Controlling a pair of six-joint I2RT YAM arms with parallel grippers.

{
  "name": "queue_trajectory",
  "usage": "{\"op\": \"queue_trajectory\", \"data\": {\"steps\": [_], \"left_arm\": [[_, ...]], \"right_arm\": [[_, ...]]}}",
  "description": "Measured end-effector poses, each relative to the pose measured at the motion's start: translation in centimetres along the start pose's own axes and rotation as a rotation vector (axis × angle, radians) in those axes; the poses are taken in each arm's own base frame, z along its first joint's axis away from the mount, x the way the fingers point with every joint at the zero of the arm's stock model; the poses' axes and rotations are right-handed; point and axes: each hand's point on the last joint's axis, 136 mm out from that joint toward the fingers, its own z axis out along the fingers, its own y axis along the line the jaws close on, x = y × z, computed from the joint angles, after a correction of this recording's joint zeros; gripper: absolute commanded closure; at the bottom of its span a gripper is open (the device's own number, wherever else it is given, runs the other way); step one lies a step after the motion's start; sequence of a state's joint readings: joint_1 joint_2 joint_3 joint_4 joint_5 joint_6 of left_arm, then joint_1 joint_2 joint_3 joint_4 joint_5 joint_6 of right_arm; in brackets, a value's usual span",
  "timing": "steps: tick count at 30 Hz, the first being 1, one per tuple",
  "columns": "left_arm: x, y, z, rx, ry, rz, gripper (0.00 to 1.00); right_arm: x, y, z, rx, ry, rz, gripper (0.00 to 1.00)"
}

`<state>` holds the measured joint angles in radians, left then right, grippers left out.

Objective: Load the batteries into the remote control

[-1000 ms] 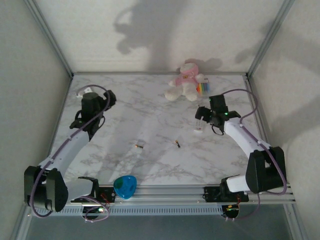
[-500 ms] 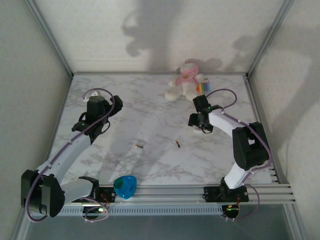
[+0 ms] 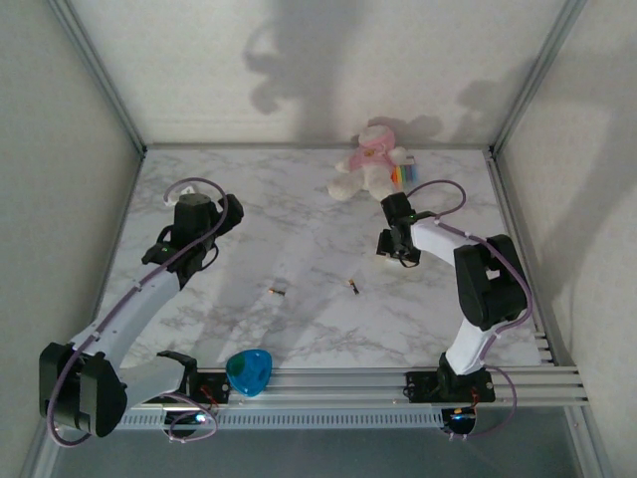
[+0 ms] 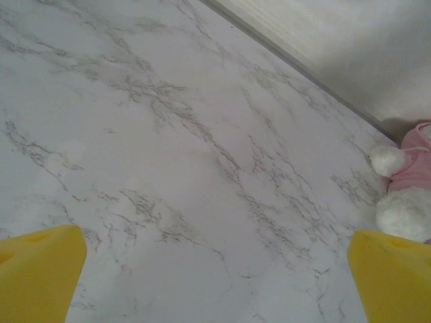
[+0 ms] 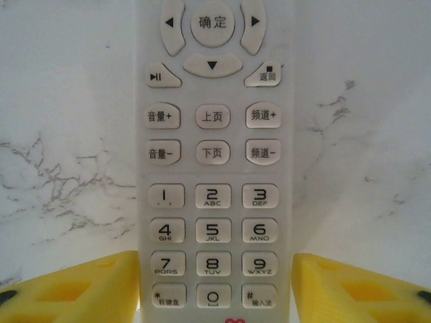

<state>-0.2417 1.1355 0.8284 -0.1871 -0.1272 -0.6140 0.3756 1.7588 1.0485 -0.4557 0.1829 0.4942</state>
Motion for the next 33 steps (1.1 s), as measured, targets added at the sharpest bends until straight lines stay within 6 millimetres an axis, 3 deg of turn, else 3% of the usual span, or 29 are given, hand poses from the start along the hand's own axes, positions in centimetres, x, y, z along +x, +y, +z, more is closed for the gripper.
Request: {"op": "queue_trajectory", "data": {"steps": [2, 6, 13, 17, 22, 26, 33], "left_arm": [[-0.1, 0.0, -0.1, 0.003, -0.002, 0.000, 0.00], [-0.2, -0.4, -0.4, 0.021, 0.000, -0.004, 0.00], [-0.6, -2.0, -1.0, 0.085, 0.025, -0.009, 0.00], [-0.7, -3.8, -1.5, 0.164, 0.054, -0.033, 0.00], [-1.3, -7.1, -2.3, 0.321, 0.088, -0.094, 0.00], [-2.3, -9.3, -2.8, 0.460, 0.117, -0.179, 0.00], [-4.7, -13.2, -3.4, 0.719, 0.162, -0.329, 0.00]], "right_arm": [[0.3, 0.0, 0.3, 0.002, 0.006, -0.007, 0.43], [0.7, -0.1, 0.8, 0.005, 0.013, -0.020, 0.57], [0.6, 0.1, 0.6, -0.001, 0.009, -0.024, 0.62], [0.7, 1.6, -1.0, -0.075, 0.019, -0.032, 0.62], [-1.7, 6.5, -6.7, -0.321, -0.036, -0.044, 0.61], [-4.1, 11.0, -13.4, -0.586, -0.101, -0.067, 0.61], [-5.8, 15.7, -21.3, -0.932, -0.116, -0.065, 0.62]]}}
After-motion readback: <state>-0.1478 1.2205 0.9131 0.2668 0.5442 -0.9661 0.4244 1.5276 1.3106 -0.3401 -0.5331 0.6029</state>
